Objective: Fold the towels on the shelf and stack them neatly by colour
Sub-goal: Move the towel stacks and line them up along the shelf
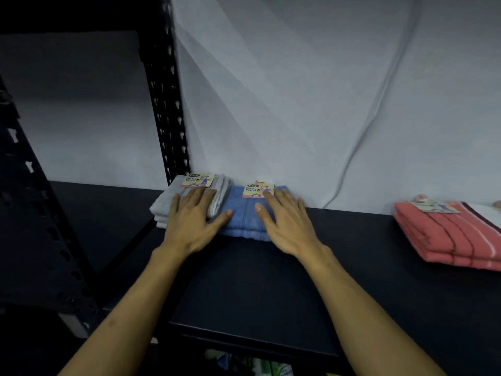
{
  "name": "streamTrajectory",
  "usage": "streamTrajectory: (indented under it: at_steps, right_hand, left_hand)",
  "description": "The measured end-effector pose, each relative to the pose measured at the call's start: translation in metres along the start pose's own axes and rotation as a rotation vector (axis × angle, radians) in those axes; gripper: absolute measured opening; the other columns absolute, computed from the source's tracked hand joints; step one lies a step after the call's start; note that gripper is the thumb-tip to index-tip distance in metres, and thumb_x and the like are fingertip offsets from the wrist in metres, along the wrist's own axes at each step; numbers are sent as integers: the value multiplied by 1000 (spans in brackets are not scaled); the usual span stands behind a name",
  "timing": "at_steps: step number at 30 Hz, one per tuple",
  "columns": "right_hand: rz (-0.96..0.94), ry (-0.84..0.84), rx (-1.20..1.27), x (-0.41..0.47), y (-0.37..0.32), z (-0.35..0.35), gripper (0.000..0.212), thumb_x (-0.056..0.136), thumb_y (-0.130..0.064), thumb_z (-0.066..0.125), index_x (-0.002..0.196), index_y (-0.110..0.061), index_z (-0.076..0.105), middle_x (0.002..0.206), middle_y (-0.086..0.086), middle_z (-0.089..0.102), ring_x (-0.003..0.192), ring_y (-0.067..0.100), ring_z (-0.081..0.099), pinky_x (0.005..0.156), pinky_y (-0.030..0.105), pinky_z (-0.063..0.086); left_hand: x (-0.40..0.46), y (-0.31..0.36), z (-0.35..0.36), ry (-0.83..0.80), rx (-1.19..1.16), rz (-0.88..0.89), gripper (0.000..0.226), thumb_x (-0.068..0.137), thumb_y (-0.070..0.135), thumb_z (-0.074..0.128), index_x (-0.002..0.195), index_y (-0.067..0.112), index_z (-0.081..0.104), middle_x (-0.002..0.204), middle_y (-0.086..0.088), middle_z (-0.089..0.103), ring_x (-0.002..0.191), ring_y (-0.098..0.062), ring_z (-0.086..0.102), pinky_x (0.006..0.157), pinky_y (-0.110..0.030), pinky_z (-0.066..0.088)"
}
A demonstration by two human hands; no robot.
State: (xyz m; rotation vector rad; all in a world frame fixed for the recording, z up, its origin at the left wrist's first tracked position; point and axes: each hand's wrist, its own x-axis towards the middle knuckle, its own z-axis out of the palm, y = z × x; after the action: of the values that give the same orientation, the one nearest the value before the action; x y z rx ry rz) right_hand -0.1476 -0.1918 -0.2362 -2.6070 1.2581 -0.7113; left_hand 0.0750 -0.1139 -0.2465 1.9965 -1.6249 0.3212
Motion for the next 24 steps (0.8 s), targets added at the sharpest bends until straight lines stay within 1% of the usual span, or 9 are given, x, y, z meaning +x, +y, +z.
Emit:
streamTrajectory:
  at_steps: [4, 7, 11, 14, 16, 18, 20, 22, 24]
  right_hand:
    - [78, 116, 100, -38, 24, -35, 62, 105, -54, 28, 156, -19, 32, 163, 1, 30, 153, 17, 16, 126, 41, 5]
    - [133, 202, 34, -84, 51, -63, 56, 105, -49, 37, 151, -17, 40, 156, 1, 41, 148, 17, 27, 125, 38, 10]
    - [252, 309, -105, -155, 103, -117, 46, 105, -37, 45, 144, -13, 50, 145, 5, 53, 136, 22, 42, 118, 36, 25]
    - [359, 409, -232, -203, 146, -166, 41, 103, -33, 47, 138, -12, 54, 134, 10, 61, 124, 32, 52, 107, 44, 39]
    - [483, 430, -313, -233, 174, -194, 42, 102, -33, 49, 137, -11, 54, 133, 12, 60, 121, 37, 52, 102, 47, 41]
    - [628, 413, -384, -259, 197, -216, 44, 100, -31, 50, 137, -8, 53, 134, 18, 58, 123, 40, 49, 102, 49, 39]
    - [759, 386, -400, -280, 218, -232, 44, 100, -30, 50, 136, -6, 54, 133, 21, 58, 123, 42, 47, 101, 48, 38]
    - [847, 363, -338, -296, 240, -247, 44, 98, -27, 53, 135, -4, 56, 133, 23, 57, 125, 43, 46, 102, 47, 37]
    - [900, 380, -207, -304, 258, -261, 44, 93, -23, 57, 131, -1, 60, 132, 24, 59, 126, 42, 47, 104, 43, 39]
  left_hand:
    - [-7, 54, -9, 7, -160, 24, 82, 96, 69, 39, 160, 20, 22, 169, -8, 11, 156, -24, 9, 126, -43, 10]
    - [-16, 125, -3, -80, -324, 131, 77, 98, 65, 41, 158, 21, 24, 170, -4, 8, 156, -21, 8, 125, -41, 12]
    - [-33, 232, 23, -286, -523, 304, 70, 100, 61, 43, 156, 20, 31, 167, -5, 22, 154, -20, 17, 125, -37, 17]
    - [-52, 312, 42, -384, -629, 423, 57, 104, 50, 43, 149, 16, 41, 153, -4, 45, 142, -24, 39, 117, -38, 32]
    - [-68, 362, 51, -471, -706, 448, 57, 105, 48, 42, 150, 15, 40, 152, -5, 47, 139, -25, 43, 114, -42, 36]
    - [-84, 405, 55, -556, -781, 448, 57, 105, 47, 42, 152, 14, 39, 153, -6, 47, 141, -24, 42, 114, -39, 35]
    - [-95, 440, 55, -656, -851, 391, 52, 105, 45, 43, 148, 15, 42, 151, -6, 49, 140, -24, 43, 106, -30, 35]
    - [-102, 466, 57, -747, -894, 302, 46, 106, 43, 42, 143, 16, 48, 145, -6, 53, 136, -25, 46, 96, -27, 33]
    - [-103, 487, 63, -801, -902, 231, 43, 106, 43, 41, 138, 16, 51, 140, -6, 57, 133, -26, 49, 94, -28, 36]
